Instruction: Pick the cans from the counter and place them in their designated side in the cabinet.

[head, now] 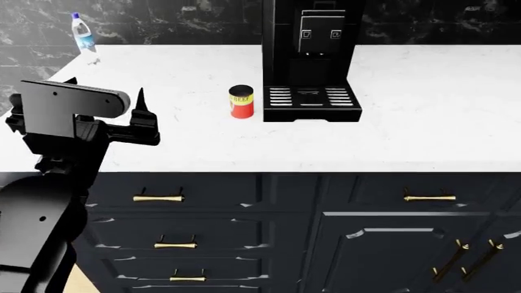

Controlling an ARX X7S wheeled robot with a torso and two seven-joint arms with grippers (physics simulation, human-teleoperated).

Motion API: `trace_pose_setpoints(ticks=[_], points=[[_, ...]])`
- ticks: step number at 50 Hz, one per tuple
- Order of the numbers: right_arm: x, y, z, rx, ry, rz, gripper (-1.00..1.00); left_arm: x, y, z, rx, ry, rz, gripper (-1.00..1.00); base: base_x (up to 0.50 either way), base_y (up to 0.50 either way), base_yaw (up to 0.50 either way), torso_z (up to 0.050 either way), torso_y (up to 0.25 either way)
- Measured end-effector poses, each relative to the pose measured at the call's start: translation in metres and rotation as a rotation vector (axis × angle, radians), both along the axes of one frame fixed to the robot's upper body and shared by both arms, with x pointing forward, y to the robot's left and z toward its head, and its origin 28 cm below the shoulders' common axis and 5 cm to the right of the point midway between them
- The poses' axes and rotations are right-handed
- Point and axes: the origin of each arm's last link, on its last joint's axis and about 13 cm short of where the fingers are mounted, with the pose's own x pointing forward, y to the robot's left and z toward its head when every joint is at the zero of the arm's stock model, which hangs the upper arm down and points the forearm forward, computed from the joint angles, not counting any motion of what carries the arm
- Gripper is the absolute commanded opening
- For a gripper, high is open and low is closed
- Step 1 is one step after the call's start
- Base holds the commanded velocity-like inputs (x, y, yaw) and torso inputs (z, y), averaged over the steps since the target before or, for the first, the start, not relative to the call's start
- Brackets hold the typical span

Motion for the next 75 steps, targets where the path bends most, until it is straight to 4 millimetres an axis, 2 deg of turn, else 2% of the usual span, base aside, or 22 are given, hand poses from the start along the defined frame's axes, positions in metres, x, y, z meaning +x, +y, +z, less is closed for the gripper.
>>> trace_pose_setpoints(ticks=[12,27,36,45,61,75], points=[[0.01,0.002,-0.01,0.031,0.136,-0.06,-1.0,0.001,0.004,0.015,-0.003,-0.001,0.003,1.0,0.0,0.0,0.0,0.0,0.0],[0.012,0.003,-0.014,0.003,0.188,-0.068,-1.0,-0.012,0.032,0.071,-0.038,0.06,0.0,1.0,0.0,0.0,0.0,0.0,0.0],[0.009,0.004,-0.012,-0.031,0.189,-0.064,-1.0,-0.024,0.044,0.093,-0.065,0.087,-0.015,1.0,0.0,0.0,0.0,0.0,0.0],[0.006,0.005,-0.01,-0.048,0.192,-0.047,-1.0,-0.03,0.049,0.101,-0.1,0.087,0.001,1.0,0.0,0.0,0.0,0.0,0.0],[0.009,0.01,-0.012,-0.084,0.204,0.003,-1.0,-0.033,0.051,0.104,-0.101,0.08,0.015,1.0,-0.11,-0.3,0.0,0.0,0.0],[0.01,0.025,-0.012,-0.025,0.18,0.186,-1.0,-0.034,0.052,0.105,-0.093,0.072,0.031,1.0,0.0,0.0,0.0,0.0,0.001]])
